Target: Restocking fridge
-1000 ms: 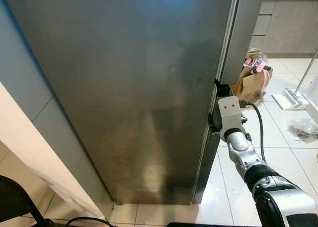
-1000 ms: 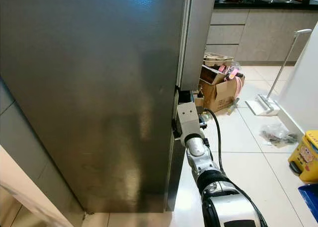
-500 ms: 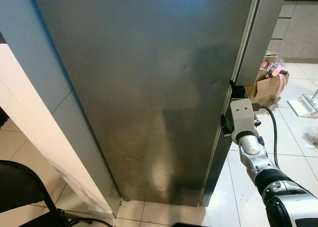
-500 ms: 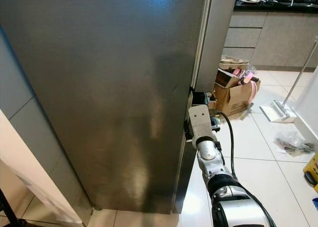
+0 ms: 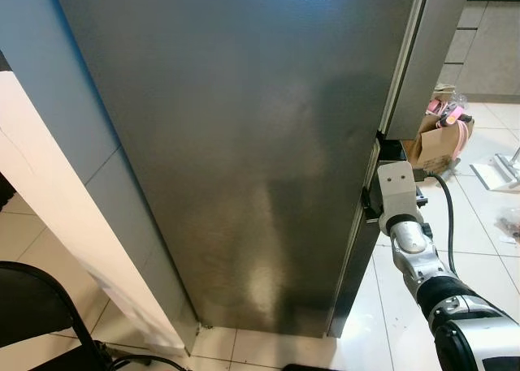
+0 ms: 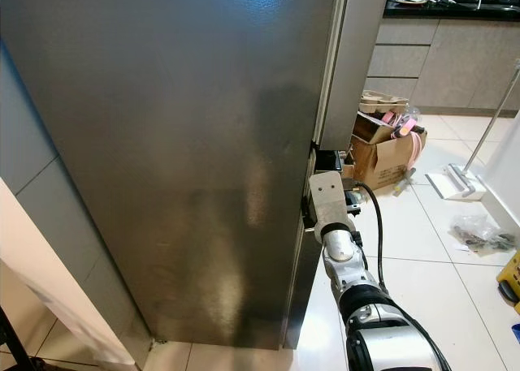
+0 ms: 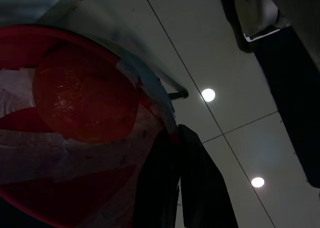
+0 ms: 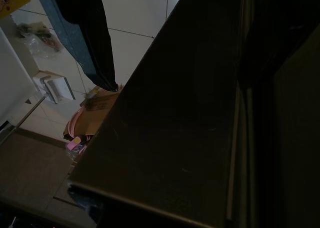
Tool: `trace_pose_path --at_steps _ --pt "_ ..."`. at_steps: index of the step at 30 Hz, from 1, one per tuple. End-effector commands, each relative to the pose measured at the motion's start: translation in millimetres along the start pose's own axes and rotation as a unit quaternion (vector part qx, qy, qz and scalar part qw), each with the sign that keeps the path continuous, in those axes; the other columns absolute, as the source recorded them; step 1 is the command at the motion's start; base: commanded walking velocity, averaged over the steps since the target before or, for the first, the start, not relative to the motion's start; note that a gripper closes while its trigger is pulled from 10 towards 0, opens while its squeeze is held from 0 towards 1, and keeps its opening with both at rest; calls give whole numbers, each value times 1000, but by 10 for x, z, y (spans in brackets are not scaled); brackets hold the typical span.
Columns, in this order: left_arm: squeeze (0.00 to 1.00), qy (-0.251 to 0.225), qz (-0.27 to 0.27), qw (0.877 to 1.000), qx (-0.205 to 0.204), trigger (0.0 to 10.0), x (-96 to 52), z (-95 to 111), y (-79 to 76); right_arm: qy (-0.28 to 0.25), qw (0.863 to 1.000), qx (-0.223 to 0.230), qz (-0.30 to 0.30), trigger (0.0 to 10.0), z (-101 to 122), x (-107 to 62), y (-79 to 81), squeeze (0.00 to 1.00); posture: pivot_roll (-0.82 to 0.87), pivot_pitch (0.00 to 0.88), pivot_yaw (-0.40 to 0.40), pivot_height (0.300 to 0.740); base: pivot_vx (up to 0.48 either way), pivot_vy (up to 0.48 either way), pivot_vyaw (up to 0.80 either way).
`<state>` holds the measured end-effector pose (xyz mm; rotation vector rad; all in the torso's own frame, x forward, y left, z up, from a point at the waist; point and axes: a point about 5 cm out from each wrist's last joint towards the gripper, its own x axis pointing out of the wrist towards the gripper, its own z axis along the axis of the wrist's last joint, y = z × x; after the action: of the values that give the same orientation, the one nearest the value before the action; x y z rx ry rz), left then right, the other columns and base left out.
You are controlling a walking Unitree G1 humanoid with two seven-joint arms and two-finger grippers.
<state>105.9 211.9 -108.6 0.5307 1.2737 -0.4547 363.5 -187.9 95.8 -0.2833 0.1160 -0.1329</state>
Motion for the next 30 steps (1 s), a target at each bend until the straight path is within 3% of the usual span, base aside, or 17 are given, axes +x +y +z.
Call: trace_pose_path --at_steps 1,30 --pt "0 1 11 1000 13 10000 -21 -27 91 59 994 9 -91 10000 -234 -47 -385 0 14 0 17 740 0 0 0" --pt "0 1 11 1000 19 10000 -24 -20 105 78 988 -2 -130 10000 -322 -88 -536 0 7 0 26 740 0 0 0"
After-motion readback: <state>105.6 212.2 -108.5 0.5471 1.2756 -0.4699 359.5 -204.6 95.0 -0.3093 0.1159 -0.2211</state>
